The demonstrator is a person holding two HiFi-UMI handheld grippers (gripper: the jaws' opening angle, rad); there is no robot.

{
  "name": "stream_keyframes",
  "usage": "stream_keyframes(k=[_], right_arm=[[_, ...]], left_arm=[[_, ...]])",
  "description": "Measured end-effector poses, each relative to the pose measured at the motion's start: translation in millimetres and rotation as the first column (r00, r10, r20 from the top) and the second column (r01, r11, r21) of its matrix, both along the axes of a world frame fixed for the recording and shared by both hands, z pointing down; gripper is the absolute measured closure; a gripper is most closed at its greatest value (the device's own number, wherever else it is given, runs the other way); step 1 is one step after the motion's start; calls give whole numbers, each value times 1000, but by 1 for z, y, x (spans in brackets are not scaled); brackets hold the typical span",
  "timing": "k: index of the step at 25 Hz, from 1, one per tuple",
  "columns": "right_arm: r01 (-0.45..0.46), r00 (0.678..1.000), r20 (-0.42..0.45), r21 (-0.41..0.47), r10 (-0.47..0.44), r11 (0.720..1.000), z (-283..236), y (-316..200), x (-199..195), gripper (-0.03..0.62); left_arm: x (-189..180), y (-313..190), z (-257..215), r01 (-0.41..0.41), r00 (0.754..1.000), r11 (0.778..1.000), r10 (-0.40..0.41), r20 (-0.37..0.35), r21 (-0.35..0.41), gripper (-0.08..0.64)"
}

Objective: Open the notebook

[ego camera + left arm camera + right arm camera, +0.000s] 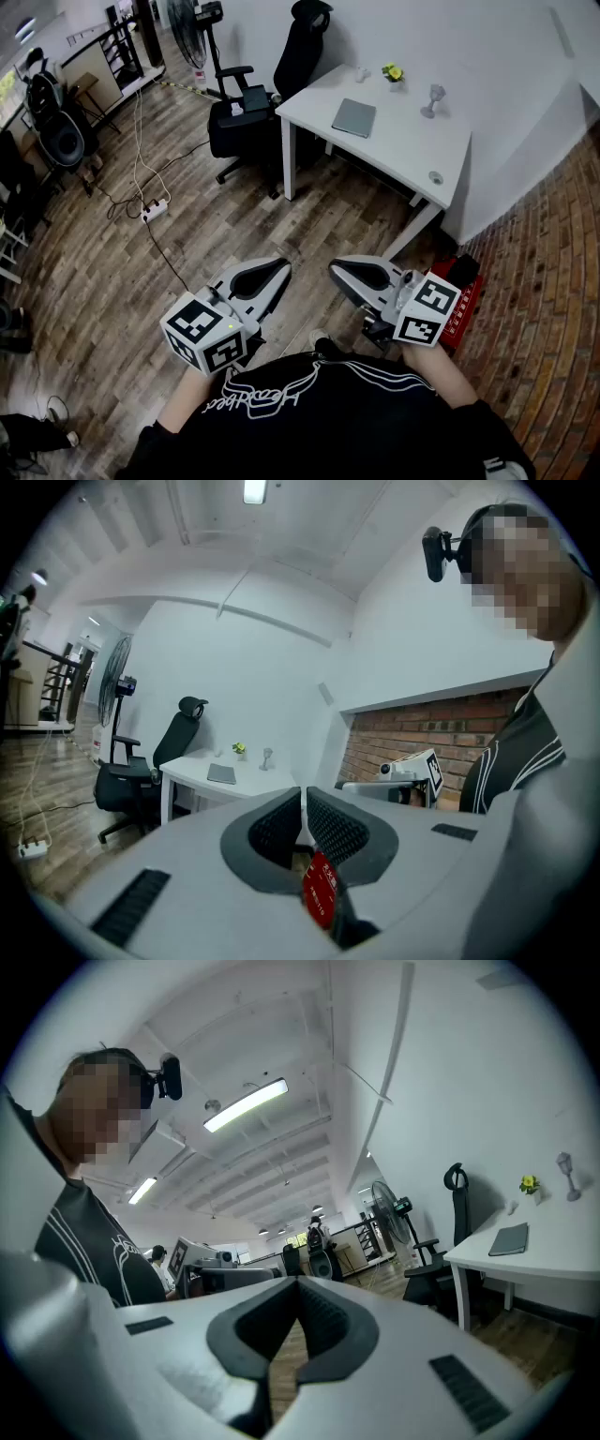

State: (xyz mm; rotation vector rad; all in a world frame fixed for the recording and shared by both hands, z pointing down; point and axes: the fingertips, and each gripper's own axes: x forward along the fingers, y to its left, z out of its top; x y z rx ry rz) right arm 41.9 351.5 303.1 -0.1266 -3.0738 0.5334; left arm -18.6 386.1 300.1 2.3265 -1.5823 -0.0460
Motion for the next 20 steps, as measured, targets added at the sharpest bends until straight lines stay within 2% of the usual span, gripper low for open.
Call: stream_keyframes(k=[12, 20], right_arm=[[-24, 1000, 11, 10, 23, 1000, -6, 26, 7, 592], [-40, 999, -3, 1, 40, 999, 2, 41, 11, 591]], left_arm=[[6, 26, 3, -32, 999, 999, 32, -24, -1, 515], [5, 33, 13, -24, 999, 1000, 23, -27, -15, 512]])
